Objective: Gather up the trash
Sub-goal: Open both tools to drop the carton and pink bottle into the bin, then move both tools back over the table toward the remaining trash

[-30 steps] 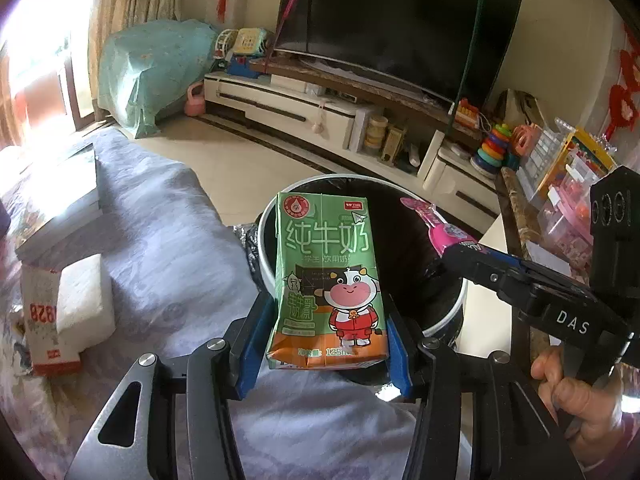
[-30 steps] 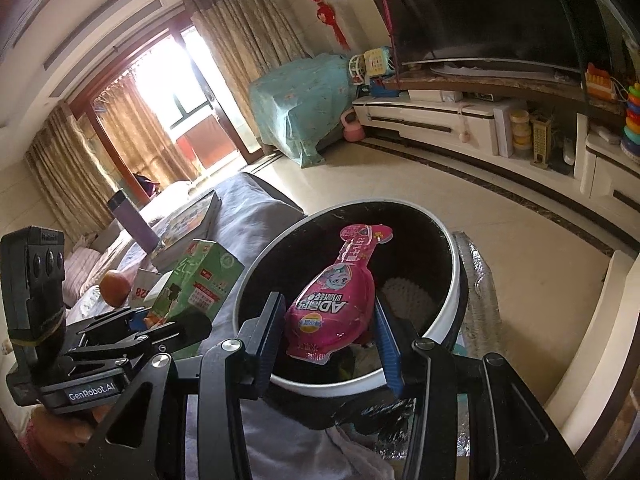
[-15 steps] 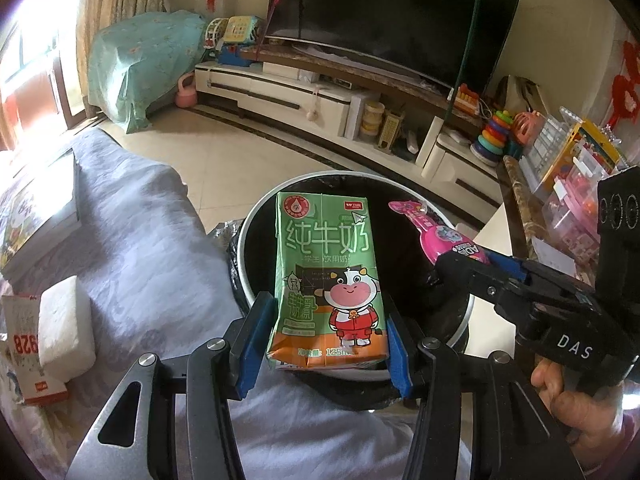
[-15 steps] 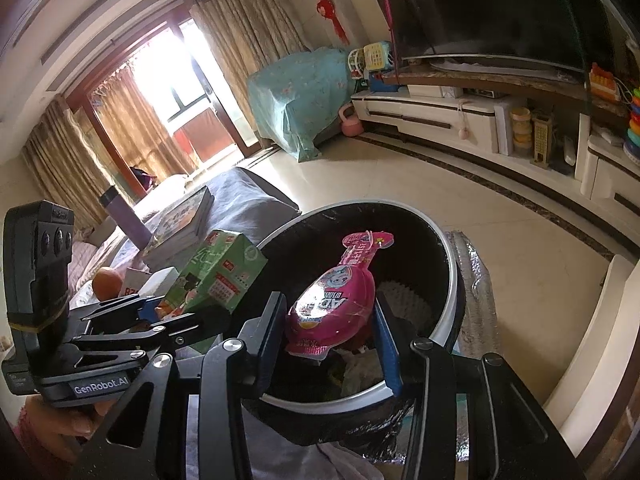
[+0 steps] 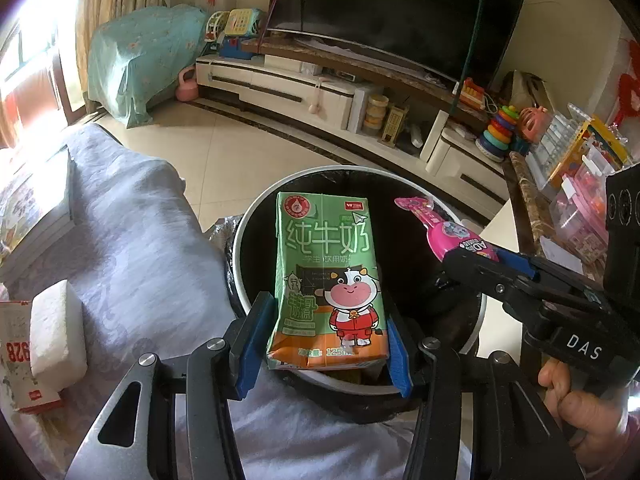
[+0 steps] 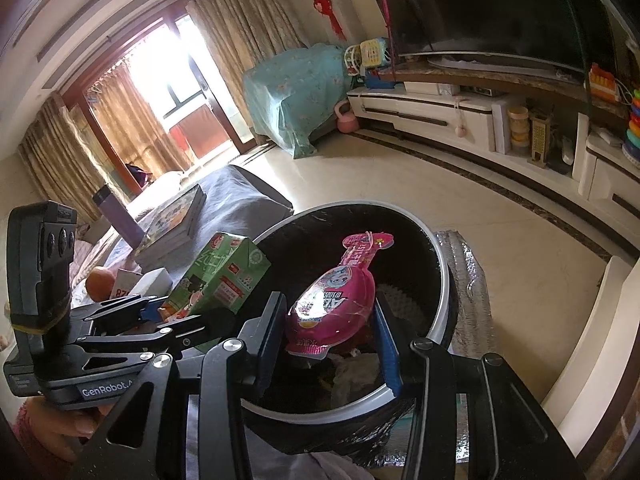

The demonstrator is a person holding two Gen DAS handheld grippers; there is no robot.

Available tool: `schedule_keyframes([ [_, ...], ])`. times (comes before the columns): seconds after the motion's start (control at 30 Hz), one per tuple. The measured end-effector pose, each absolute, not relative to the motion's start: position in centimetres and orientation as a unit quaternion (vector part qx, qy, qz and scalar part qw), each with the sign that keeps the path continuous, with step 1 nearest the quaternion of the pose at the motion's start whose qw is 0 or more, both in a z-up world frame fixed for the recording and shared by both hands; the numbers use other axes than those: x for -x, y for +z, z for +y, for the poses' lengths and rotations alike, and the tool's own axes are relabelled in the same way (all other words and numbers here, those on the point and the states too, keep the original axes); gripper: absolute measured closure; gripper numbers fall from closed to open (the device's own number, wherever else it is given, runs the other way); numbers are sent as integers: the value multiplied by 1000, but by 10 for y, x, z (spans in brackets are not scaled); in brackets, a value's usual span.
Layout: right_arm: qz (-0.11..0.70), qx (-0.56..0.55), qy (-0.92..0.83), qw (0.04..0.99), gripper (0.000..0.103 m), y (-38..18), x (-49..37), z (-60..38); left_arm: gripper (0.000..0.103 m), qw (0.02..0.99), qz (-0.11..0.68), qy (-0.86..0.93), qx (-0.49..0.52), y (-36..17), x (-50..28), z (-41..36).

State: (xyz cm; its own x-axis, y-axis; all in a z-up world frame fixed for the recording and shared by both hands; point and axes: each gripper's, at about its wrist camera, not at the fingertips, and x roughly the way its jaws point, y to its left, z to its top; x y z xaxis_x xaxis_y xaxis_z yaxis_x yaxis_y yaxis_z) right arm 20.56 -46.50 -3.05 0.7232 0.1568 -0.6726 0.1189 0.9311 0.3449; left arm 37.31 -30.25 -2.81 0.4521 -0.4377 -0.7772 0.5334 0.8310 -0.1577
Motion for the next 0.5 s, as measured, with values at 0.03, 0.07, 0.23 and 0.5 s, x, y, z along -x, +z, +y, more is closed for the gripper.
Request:
schedule_keyframes([
  [0.03,373,-185,9,909,60,-31,-206,-465,53,850,439,-285,-55,-29,-374,-303],
  [0.07,373,-184,7,909,60,-31,-207,-465,53,850,440,-284,-55,-29,-375,-304],
  [0.23,373,-192,-1,908,55,-30,-207,-470,37,852,446,-271,-53,-31,-378,-305],
  [0.5,347,-198,-2,917,25,-16,-192,-462,34,864,429,-261,-29,-26,-350,-272],
])
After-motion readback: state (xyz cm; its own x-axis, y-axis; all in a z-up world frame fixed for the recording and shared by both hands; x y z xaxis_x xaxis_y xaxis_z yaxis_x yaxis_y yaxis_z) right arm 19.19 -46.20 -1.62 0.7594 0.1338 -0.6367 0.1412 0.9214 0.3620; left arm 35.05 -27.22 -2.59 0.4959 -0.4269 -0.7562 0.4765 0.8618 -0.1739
